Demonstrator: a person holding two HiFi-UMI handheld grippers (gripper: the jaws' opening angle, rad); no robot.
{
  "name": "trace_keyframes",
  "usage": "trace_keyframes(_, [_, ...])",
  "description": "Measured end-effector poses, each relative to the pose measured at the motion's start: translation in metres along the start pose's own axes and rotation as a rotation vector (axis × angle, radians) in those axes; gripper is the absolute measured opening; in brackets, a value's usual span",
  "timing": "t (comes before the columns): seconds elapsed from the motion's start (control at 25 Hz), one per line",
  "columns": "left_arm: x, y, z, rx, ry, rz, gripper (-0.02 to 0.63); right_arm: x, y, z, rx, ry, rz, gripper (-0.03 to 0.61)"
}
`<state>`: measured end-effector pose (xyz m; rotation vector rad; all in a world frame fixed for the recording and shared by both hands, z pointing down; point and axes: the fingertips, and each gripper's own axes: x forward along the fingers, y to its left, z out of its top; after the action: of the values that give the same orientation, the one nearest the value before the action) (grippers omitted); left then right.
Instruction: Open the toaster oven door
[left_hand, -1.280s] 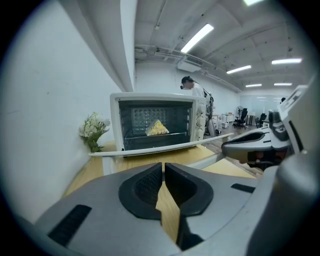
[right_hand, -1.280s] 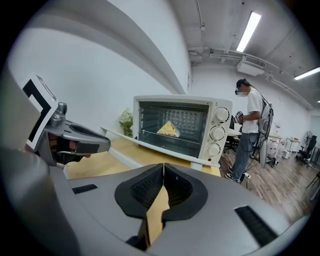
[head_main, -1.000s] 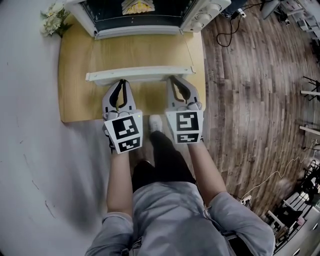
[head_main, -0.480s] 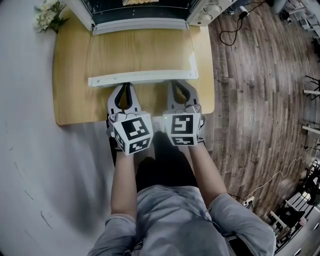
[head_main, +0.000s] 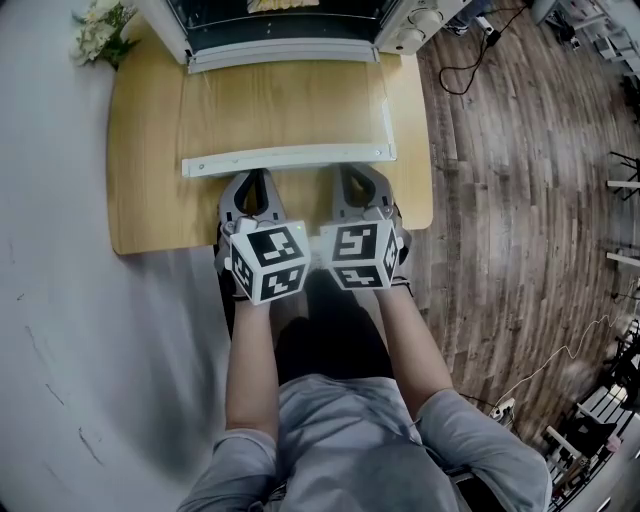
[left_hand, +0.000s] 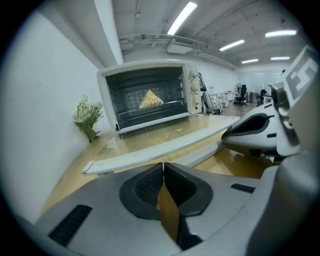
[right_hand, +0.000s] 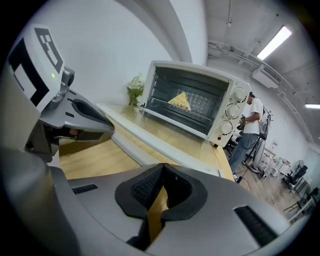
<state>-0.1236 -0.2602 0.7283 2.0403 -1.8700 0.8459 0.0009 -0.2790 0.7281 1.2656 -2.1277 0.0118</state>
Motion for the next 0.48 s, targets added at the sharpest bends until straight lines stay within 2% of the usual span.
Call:
trace_keyframes(0.28, [-0.0008, -0.0005, -0.0004, -0.020, 0.011, -0.023, 0.011, -0.0012, -0.0003, -0.0011, -0.004, 0.003, -0.011, 0.000])
trace_keyframes(0.48, [-0.0076, 0.0031, -0.0041, -0.017, 0.055, -0.026, 0.011, -0.0082, 0.0017, -0.0005, 0.009, 0.034, 0.011, 0.000])
